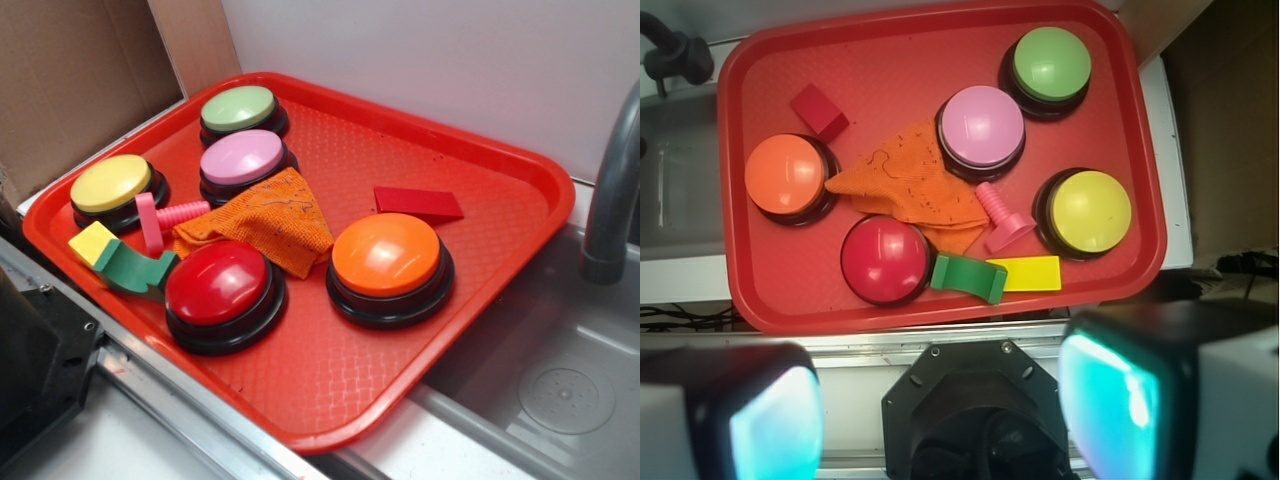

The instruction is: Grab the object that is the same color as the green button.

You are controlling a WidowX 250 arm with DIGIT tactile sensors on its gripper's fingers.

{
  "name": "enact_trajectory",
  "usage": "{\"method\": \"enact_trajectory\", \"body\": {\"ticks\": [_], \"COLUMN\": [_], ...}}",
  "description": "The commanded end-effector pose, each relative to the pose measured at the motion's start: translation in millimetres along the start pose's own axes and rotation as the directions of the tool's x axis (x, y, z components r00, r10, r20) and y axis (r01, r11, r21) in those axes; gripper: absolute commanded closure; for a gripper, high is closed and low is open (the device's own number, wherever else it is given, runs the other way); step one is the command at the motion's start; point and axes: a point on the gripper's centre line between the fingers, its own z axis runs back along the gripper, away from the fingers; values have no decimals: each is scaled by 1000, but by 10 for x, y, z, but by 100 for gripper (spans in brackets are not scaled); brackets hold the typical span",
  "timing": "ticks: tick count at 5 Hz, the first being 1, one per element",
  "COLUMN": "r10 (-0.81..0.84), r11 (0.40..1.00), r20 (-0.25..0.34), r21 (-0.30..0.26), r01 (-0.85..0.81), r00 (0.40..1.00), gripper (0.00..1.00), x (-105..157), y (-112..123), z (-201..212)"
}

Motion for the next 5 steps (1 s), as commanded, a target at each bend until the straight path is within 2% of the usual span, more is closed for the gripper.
{"method": "enact_trajectory", "body": {"ticks": [1, 2, 4, 5], "r10": [0, -17, 12, 85], "r11": [1000, 1000, 997, 993], "r20": [0, 29, 158, 113], "r21": [0, -1, -76, -86], "r01": [0, 17, 0, -76], "r00": [1000, 999, 987, 990], "gripper": [0, 0, 0, 0], "x": [0, -27, -106, -117], "y": [0, 81, 389, 540], "z": [0, -189, -680, -1052]}}
